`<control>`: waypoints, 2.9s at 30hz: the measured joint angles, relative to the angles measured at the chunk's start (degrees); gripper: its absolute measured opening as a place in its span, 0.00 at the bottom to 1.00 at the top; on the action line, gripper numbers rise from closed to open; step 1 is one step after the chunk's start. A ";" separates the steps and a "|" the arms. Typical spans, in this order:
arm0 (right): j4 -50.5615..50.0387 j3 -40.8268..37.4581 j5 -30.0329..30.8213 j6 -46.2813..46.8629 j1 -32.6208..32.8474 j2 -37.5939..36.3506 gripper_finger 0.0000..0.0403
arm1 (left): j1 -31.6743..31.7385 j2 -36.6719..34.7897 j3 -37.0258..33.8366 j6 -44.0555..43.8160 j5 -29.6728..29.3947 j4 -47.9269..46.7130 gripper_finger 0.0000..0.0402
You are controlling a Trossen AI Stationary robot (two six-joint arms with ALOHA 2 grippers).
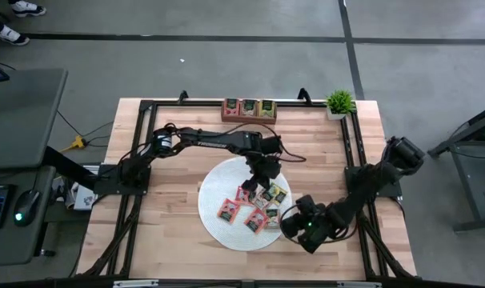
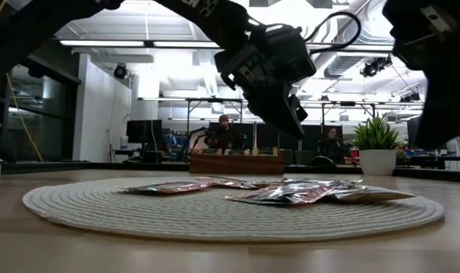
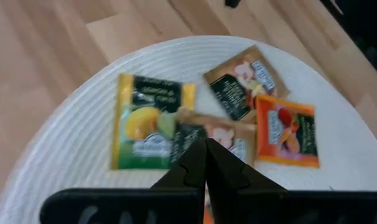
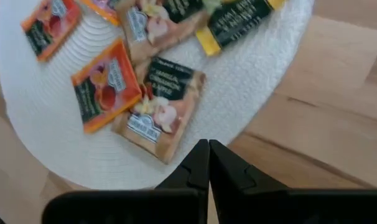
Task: Pick & Place Tea
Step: Put the yellow tea bag into the right section of the wooden organizer
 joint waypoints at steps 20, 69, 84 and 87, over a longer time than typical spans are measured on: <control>46.38 -27.94 18.29 -13.21 1.42 -17.90 0.00 | 3.36 0.00 -0.02 3.30 5.77 -1.26 0.00; 21.36 -22.69 1.51 -4.79 -3.46 -19.21 0.00 | 0.67 4.46 -0.02 -8.36 -7.80 7.18 0.00; 22.13 -22.67 1.77 -5.50 -3.48 -19.21 0.00 | 0.71 5.86 0.04 -9.16 -9.71 7.51 0.00; 22.97 -22.67 2.30 -6.01 -3.48 -19.21 0.00 | 0.74 5.86 0.04 -9.55 -10.87 8.21 0.00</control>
